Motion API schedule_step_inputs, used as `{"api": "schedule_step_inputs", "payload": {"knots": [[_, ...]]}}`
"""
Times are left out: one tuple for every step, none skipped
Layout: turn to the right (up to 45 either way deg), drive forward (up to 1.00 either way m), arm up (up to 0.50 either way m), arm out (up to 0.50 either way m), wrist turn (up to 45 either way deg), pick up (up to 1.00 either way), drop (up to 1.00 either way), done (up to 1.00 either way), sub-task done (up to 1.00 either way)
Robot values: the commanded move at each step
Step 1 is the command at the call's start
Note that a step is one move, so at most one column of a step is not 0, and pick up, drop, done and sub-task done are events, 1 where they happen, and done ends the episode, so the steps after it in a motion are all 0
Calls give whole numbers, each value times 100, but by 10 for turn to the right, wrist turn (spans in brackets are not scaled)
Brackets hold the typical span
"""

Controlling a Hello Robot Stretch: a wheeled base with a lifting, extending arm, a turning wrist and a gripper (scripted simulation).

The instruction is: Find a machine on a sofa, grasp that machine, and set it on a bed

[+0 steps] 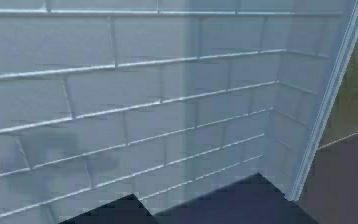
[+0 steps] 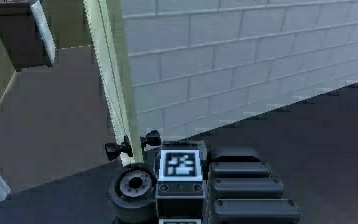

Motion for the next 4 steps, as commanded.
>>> {"api": "schedule_step_inputs", "payload": {"knots": [[330, 0, 0, 0, 0, 0, 0, 0, 0], [0, 45, 0, 0, 0, 0, 0, 0, 0], [210, 0, 0, 0, 0, 0, 0, 0, 0], [0, 100, 0, 0, 0, 0, 0, 0, 0]]}}
